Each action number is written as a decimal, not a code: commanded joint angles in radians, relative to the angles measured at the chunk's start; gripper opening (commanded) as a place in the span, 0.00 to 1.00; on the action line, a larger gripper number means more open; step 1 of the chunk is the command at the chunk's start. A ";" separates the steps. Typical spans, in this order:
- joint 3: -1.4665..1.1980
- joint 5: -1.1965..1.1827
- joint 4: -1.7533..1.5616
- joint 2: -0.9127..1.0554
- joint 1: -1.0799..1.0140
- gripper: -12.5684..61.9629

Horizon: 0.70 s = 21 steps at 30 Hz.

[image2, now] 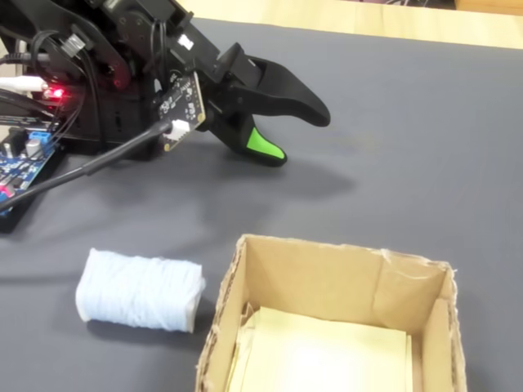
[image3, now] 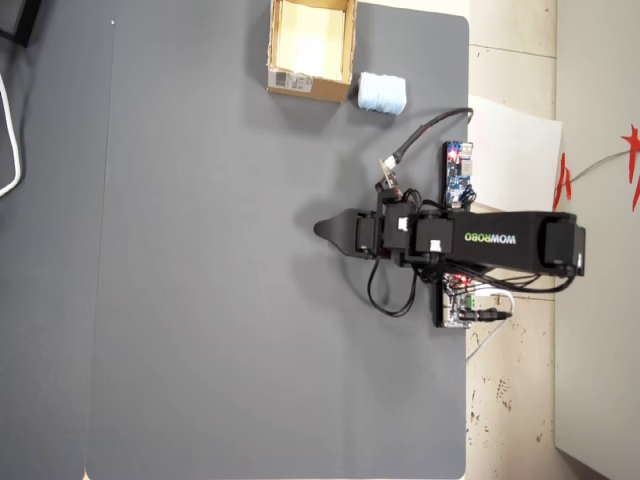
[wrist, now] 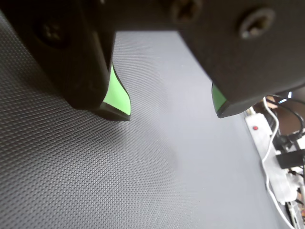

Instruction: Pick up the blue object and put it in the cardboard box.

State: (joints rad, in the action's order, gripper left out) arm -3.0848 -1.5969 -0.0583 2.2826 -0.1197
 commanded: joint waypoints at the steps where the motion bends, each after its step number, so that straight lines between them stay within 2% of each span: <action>1: -0.034 -0.029 0.072 0.077 -0.002 0.62; 21: -0.034 -0.029 0.035 0.083 -0.002 0.62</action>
State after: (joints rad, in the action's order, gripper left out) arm -3.0848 -1.5969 -0.0583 2.2826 -0.1166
